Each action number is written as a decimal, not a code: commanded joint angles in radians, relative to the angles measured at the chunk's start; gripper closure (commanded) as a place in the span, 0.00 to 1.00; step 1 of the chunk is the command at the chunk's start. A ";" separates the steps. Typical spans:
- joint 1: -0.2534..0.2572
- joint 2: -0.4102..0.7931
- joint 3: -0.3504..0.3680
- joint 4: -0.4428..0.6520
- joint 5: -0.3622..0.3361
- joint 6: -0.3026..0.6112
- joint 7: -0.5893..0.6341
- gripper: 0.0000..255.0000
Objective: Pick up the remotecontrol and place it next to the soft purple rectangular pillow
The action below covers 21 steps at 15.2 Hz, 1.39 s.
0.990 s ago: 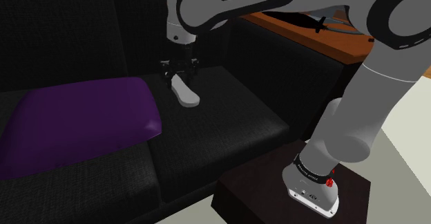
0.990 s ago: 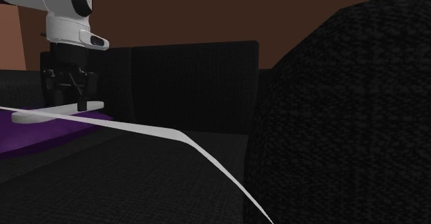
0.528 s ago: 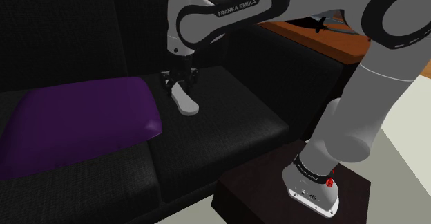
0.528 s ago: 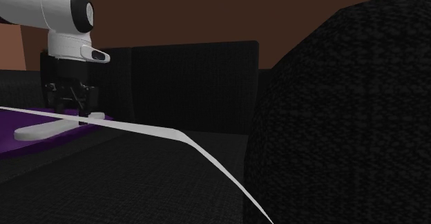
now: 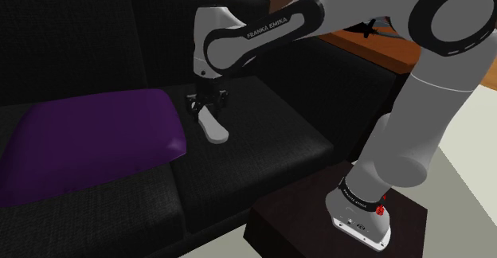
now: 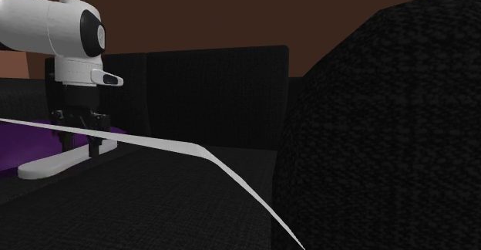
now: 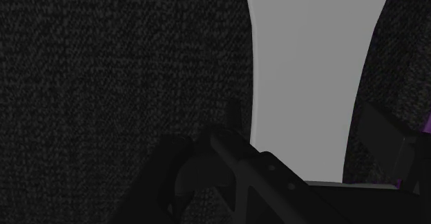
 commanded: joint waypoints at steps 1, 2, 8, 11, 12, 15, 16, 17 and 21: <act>-0.001 0.014 -0.001 -0.011 -0.002 0.026 -0.003 1.00; -0.001 0.020 -0.001 -0.017 -0.003 0.038 -0.003 1.00; 0.000 0.047 -0.002 -0.040 -0.006 0.088 -0.003 1.00; 0.000 0.047 -0.002 -0.040 -0.006 0.088 -0.003 1.00; 0.000 0.047 -0.002 -0.040 -0.006 0.088 -0.003 1.00; 0.000 0.047 -0.002 -0.040 -0.006 0.088 -0.003 0.00; 0.000 0.047 -0.002 -0.040 -0.006 0.088 -0.003 0.00; 0.000 0.047 -0.002 -0.040 -0.006 0.088 -0.003 0.00; -0.003 0.013 -0.003 -0.011 -0.001 0.025 -0.007 0.00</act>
